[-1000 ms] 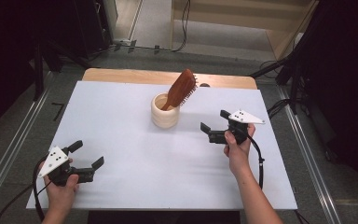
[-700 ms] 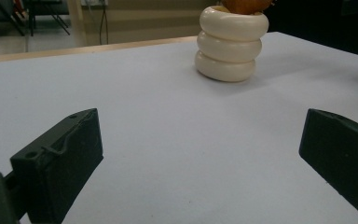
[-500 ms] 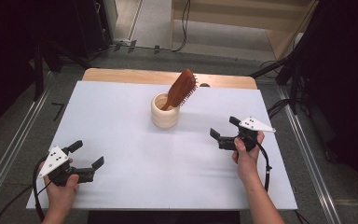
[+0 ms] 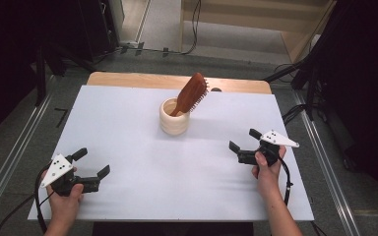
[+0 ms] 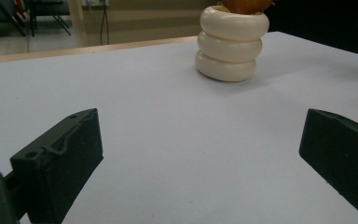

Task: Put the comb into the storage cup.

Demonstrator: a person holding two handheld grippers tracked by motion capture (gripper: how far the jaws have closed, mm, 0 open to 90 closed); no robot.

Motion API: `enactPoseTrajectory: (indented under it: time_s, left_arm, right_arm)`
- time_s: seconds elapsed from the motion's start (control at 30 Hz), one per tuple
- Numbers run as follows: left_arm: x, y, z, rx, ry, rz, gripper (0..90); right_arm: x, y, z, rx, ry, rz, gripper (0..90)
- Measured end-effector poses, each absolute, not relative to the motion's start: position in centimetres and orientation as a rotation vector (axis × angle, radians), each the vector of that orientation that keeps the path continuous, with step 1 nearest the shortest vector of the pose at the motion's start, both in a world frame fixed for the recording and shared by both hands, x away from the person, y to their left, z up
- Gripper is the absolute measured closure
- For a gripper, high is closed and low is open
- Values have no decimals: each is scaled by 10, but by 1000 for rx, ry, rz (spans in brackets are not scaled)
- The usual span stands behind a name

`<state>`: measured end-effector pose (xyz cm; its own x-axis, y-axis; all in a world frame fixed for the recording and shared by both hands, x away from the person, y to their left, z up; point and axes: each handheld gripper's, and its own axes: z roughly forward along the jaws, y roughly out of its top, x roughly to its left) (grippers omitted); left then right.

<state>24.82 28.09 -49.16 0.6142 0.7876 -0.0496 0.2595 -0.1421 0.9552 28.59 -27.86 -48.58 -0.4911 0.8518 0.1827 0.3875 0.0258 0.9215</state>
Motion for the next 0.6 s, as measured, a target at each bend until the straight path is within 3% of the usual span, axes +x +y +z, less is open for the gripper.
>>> enactPoseTrajectory:
  time_s: [0.6]
  left_arm:
    - [248, 281, -492, 1697, 871, 578, 0]
  right_arm:
    - [263, -305, -499, 1276, 1873, 1446, 0]
